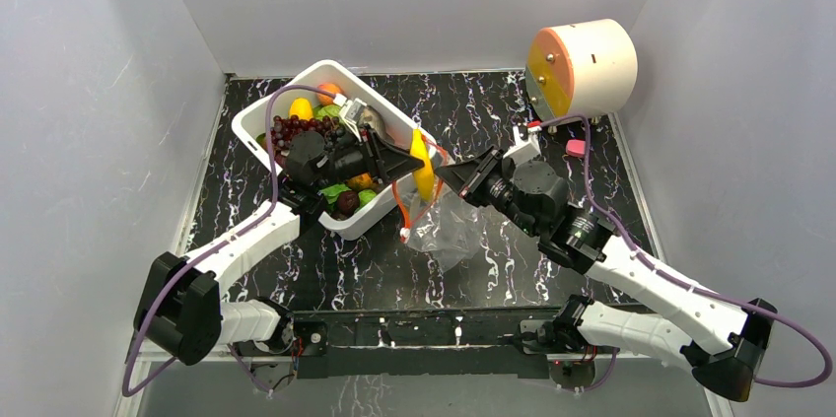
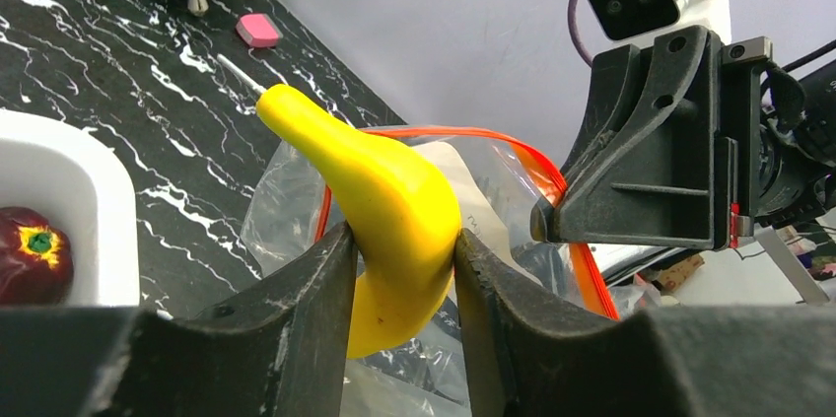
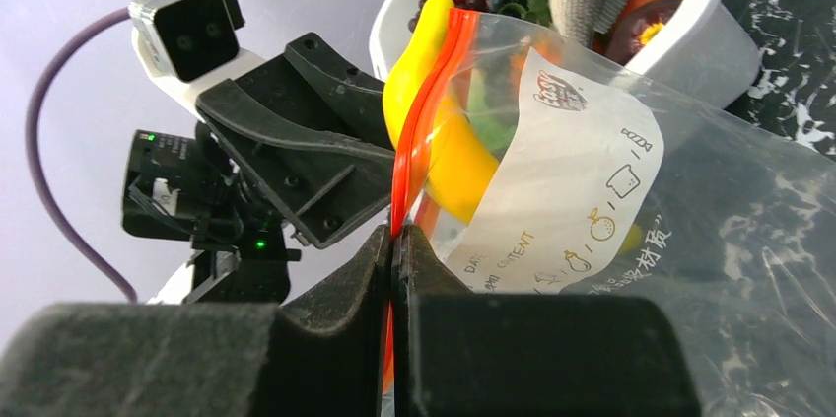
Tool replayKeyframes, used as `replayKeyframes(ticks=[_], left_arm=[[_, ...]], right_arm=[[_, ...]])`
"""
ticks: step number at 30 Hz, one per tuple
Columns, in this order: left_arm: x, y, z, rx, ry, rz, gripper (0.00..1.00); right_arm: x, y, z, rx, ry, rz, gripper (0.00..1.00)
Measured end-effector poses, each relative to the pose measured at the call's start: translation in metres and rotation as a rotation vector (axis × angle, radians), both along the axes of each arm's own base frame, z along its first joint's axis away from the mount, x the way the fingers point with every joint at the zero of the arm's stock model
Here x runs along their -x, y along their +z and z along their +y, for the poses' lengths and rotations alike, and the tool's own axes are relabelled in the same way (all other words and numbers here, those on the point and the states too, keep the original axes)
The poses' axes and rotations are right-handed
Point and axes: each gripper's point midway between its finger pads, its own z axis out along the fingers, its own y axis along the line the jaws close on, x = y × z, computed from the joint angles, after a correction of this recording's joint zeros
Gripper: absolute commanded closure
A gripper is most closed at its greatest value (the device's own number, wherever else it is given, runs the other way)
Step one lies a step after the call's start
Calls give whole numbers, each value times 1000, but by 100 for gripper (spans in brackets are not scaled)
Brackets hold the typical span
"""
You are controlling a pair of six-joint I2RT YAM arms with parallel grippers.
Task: Place the food in the zip-top bag and seal the zipper
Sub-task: Place the fake fruit in the zipper food storage bag, then pick up the fake fish from the bin.
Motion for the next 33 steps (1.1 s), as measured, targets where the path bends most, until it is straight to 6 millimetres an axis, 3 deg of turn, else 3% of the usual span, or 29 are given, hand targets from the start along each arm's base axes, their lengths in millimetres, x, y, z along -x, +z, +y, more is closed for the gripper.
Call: replayKeyframes(ticks=[4, 11, 16, 21, 27, 33], left_arm=[[5, -11, 0, -31, -17, 36, 45], [19, -16, 5, -83, -40, 84, 27], [20, -2, 10, -136, -26, 80, 25], [7, 2, 24, -249, 88, 102, 25], [8, -21, 39, -352, 147, 167, 25], [16, -31, 31, -329, 88, 237, 23]], right_arm=[[-1, -9, -2, 25, -6, 1, 100], [0, -14, -6, 55, -5, -38, 100], [2, -21, -11, 72, -3, -58, 100], [5, -12, -14, 68, 2, -95, 100], [10, -3, -21, 59, 5, -137, 100], [9, -7, -20, 88, 6, -147, 100]])
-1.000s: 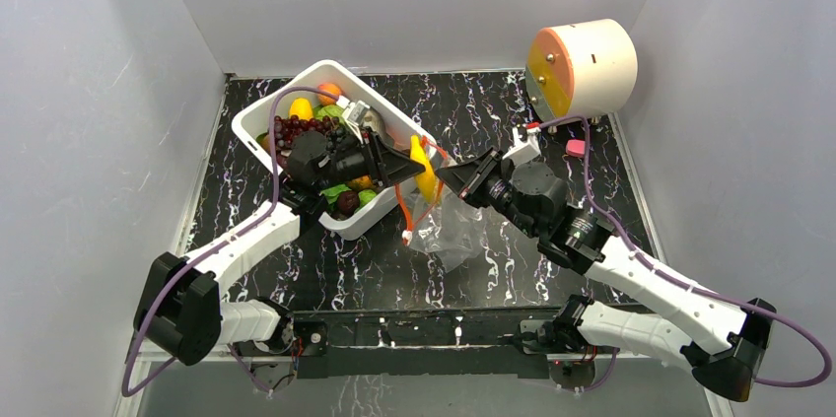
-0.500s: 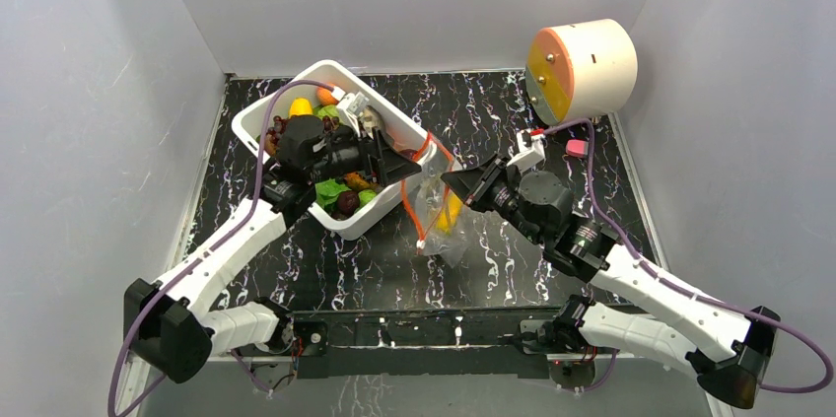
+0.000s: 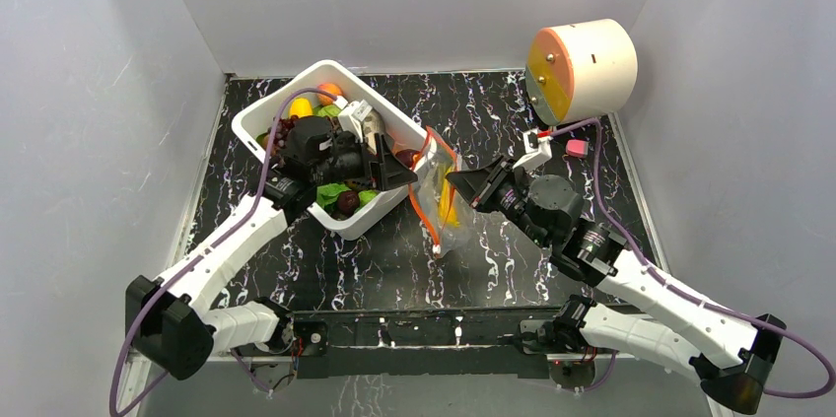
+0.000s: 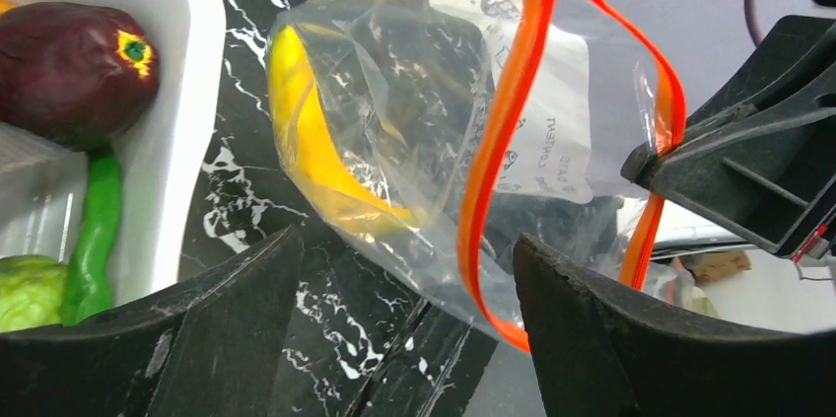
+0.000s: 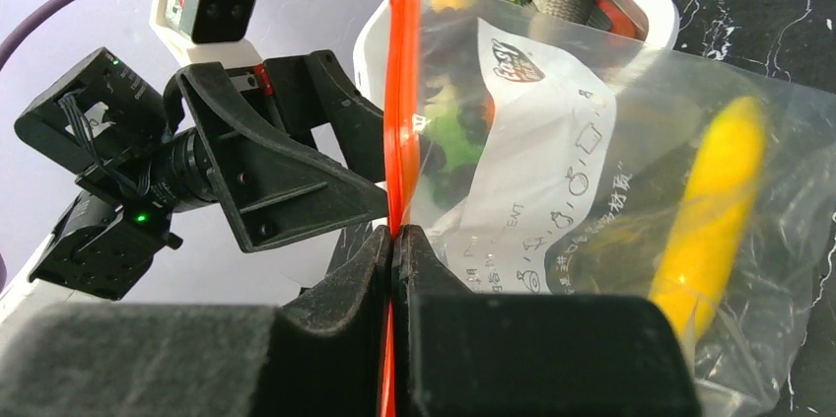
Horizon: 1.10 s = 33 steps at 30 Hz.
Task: Place the food in the zip-top bag and seal the zipper
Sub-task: Pick up the fake fish from the bin.
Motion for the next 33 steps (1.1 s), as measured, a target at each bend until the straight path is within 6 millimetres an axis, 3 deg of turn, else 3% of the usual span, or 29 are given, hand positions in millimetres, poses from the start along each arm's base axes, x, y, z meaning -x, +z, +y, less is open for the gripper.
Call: replayKeyframes(ticks=[3, 5, 10, 12, 13, 18, 22, 24, 26, 27, 33], left_arm=[[0, -2, -6, 29, -20, 28, 27], [-1, -7, -9, 38, -22, 47, 37], [-3, -28, -13, 44, -13, 119, 84], [-4, -34, -14, 36, -8, 139, 98], [-5, -37, -14, 26, -3, 144, 100], [-9, -46, -5, -30, 50, 139, 100], [-11, -41, -4, -33, 63, 133, 100], [-11, -37, -5, -23, 58, 134, 89], [-10, -33, -8, -10, 46, 135, 61], [-10, -31, -10, 0, 45, 140, 54], [-12, -28, -12, 8, 51, 159, 38]], right_arm=[[-1, -2, -1, 11, -4, 0, 100], [-1, -3, -1, 16, -5, -1, 100], [-1, -15, -3, 36, -12, 15, 100], [-2, -22, -5, 54, -21, 29, 100], [-2, -27, -7, 72, -32, 40, 100], [-5, -44, -32, 174, -124, 72, 100], [-1, -26, -58, 203, -187, 15, 100], [0, -19, -60, 209, -182, -12, 100], [1, -16, -58, 214, -167, -25, 100], [1, -18, -57, 222, -159, -24, 100], [1, -29, -50, 255, -128, -8, 100]])
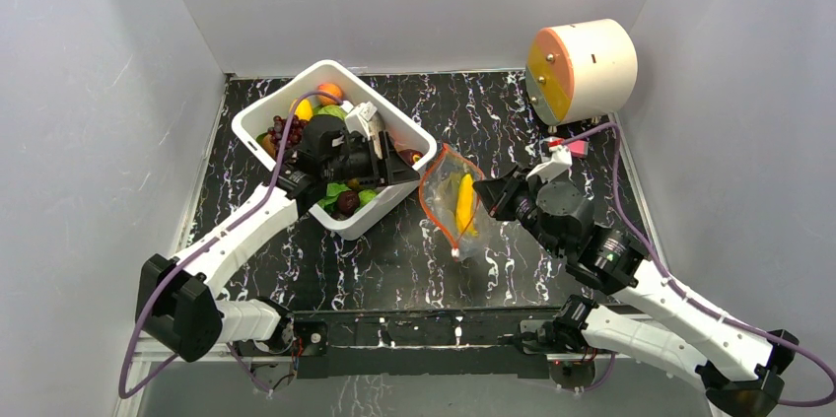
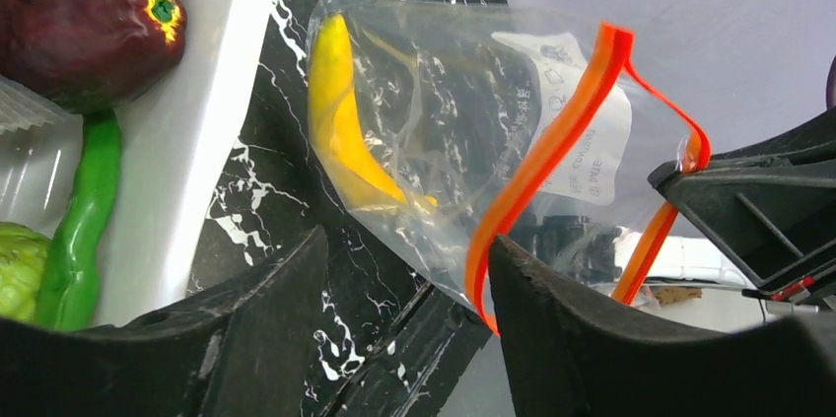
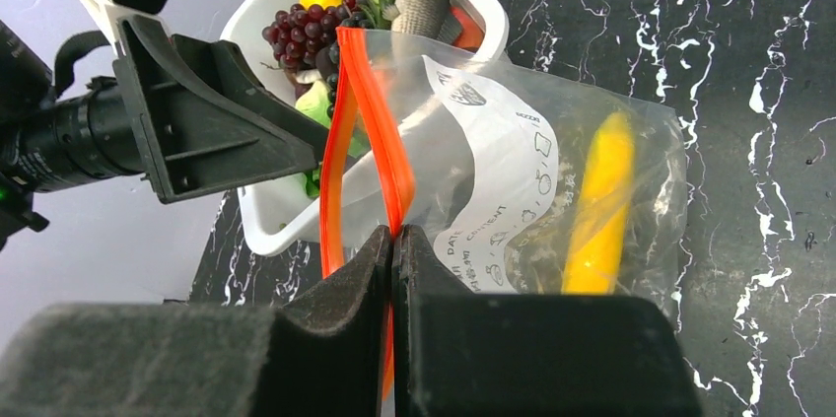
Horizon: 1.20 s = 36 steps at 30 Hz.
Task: Place the food in the zip-top bag and seal the zipper
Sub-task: Pick up the fake fish from the bin.
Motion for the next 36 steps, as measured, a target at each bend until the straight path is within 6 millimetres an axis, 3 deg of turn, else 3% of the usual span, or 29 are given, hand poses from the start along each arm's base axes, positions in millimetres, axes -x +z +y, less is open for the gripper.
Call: replayKeyframes(ticks=[8, 12, 18, 25, 29, 36], left_arm=[[-23, 15, 17, -132, 110, -52, 43], [-38, 12, 29, -217, 188, -57, 45], [-73, -19, 48, -375, 299, -16, 47], [-121, -63, 76, -496, 404, 66, 40], [-137, -72, 86, -520, 440, 77, 39], [-165, -84, 85, -514, 462, 75, 38]], right_arm=[[2, -2, -2, 1, 4, 3, 100], [3, -2, -3, 0, 4, 1, 100], [4, -2, -3, 0, 8, 2, 100], [5, -3, -1, 3, 19, 4, 100], [6, -3, -1, 2, 22, 5, 100], [7, -1, -1, -5, 29, 3, 100]])
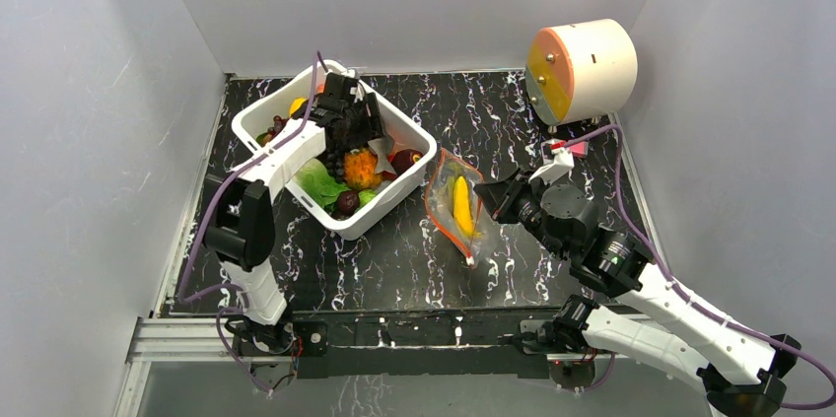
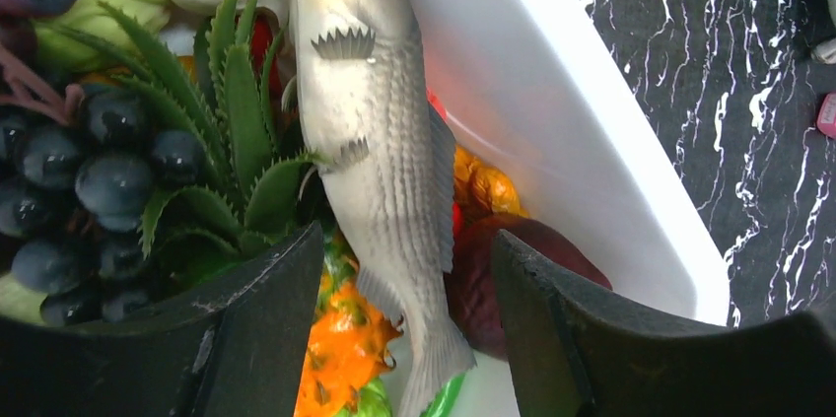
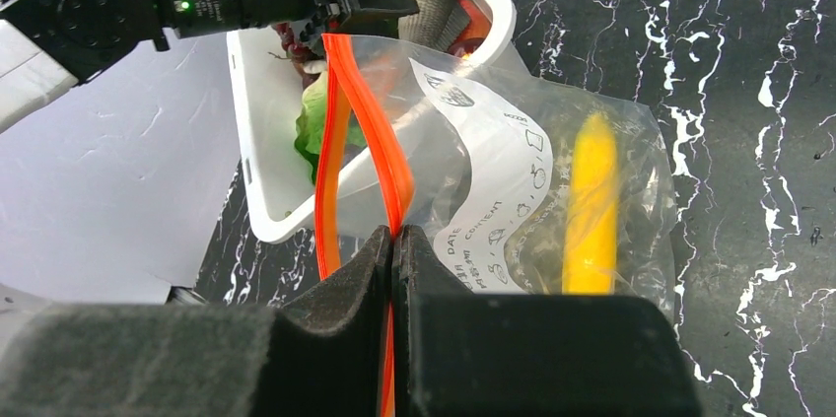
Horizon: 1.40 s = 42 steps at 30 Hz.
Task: Place the food in the zip-top bag and seal the zipper
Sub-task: Pick up the fake fish from the bin.
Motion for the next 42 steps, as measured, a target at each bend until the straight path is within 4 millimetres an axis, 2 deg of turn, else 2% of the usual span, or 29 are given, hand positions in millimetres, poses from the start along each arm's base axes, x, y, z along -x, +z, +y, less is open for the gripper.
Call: replayKeyframes(ticks=[5, 10, 14, 24, 32, 38, 42], left_arm=[[-9, -15, -2, 5, 4, 15, 38], [-14, -19, -4, 16, 12, 10, 37], [-18, -24, -7, 23, 11, 8, 41], [-20, -27, -6, 49, 17, 24, 76], [-21, -28, -7, 64, 18, 13, 86], [-20, -25, -7, 73, 21, 4, 98], [-20, -22, -8, 80, 16, -2, 100]], right_arm=[[0, 0, 0, -1, 0, 0, 100], [0, 0, 0, -3, 0, 1, 100], [1, 0, 1, -3, 4, 3, 100], [1, -1, 2, -3, 10, 5, 100], [1, 0, 2, -10, 10, 9, 100], [2, 0, 3, -12, 11, 10, 100], [2, 0, 3, -16, 10, 12, 100]])
